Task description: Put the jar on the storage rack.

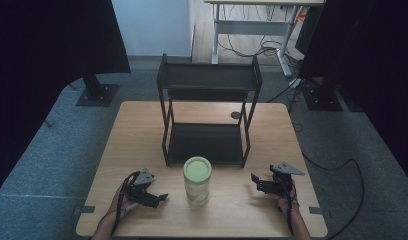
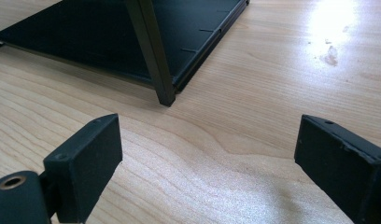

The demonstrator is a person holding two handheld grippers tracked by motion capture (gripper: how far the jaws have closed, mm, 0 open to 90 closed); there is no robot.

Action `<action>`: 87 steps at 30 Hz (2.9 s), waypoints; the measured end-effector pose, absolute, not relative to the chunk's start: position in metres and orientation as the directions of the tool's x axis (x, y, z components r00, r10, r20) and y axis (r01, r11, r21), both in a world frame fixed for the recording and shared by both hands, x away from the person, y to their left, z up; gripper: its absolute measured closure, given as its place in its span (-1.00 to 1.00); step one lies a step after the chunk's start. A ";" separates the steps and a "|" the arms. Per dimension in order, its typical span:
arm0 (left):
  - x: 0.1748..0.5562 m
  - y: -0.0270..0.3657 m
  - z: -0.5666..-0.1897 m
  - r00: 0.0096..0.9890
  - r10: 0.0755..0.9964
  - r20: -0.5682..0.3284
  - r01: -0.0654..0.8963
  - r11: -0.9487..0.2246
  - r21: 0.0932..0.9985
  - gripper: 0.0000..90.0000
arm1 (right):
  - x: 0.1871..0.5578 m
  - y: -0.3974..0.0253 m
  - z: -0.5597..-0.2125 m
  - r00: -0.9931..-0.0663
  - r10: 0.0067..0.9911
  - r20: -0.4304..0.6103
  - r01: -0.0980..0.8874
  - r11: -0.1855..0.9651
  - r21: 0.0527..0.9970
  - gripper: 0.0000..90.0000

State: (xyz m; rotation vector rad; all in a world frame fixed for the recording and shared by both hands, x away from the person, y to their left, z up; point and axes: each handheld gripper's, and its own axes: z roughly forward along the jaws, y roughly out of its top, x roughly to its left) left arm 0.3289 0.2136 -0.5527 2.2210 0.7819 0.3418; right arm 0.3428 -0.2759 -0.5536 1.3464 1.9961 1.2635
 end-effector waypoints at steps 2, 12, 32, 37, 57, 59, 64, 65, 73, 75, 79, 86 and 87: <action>0.329 0.214 -0.553 0.779 0.627 0.006 0.427 -0.538 0.727 -0.90 | 0.344 -0.277 -0.554 -0.441 0.885 0.151 0.511 0.109 0.853 -0.82; 0.328 0.214 -0.552 0.777 0.629 0.007 0.424 -0.532 0.733 -0.91 | 0.344 -0.280 -0.554 -0.430 0.887 0.167 0.516 0.090 0.852 -0.82; 0.320 0.221 -0.530 0.764 0.644 -0.046 0.355 -0.361 0.862 -0.92 | 0.345 -0.283 -0.554 -0.408 0.891 0.198 0.532 0.056 0.845 -0.80; 0.313 0.217 -0.520 0.782 0.622 -0.036 0.321 -0.353 0.879 -0.93 | 0.345 -0.282 -0.554 -0.404 0.896 0.184 0.529 0.064 0.846 -0.80; 0.287 0.200 -0.483 0.860 0.511 -0.004 0.196 -0.322 0.926 -0.93 | 0.345 -0.282 -0.554 -0.401 0.897 0.183 0.532 0.065 0.844 -0.80; 0.286 0.197 -0.483 0.863 0.506 0.001 0.192 -0.330 0.924 -0.94 | 0.346 -0.282 -0.554 -0.401 0.897 0.185 0.532 0.063 0.844 -0.80; 0.284 0.192 -0.482 0.867 0.498 0.010 0.182 -0.336 0.924 -0.94 | 0.345 -0.282 -0.554 -0.403 0.897 0.183 0.534 0.068 0.843 -0.80; 0.284 0.191 -0.481 0.867 0.498 0.012 0.179 -0.333 0.926 -0.94 | 0.345 -0.281 -0.554 -0.403 0.897 0.183 0.534 0.068 0.843 -0.80; 0.281 0.189 -0.476 0.867 0.498 0.026 0.156 -0.320 0.935 -0.95 | 0.346 -0.282 -0.554 -0.401 0.898 0.183 0.534 0.066 0.843 -0.80; 0.282 0.188 -0.475 0.868 0.496 0.027 0.154 -0.320 0.935 -0.95 | 0.346 -0.282 -0.554 -0.401 0.898 0.182 0.533 0.066 0.844 -0.80; 0.284 0.183 -0.476 0.867 0.497 0.026 0.160 -0.327 0.931 -0.95 | 0.346 -0.282 -0.554 -0.397 0.898 0.187 0.534 0.060 0.843 -0.80; 0.286 0.174 -0.474 0.871 0.490 0.025 0.157 -0.326 0.932 -0.95 | 0.346 -0.282 -0.554 -0.400 0.898 0.185 0.532 0.063 0.844 -0.80; 0.287 0.173 -0.474 0.872 0.489 0.029 0.155 -0.330 0.931 -0.95 | 0.345 -0.282 -0.554 -0.400 0.898 0.184 0.532 0.064 0.844 -0.80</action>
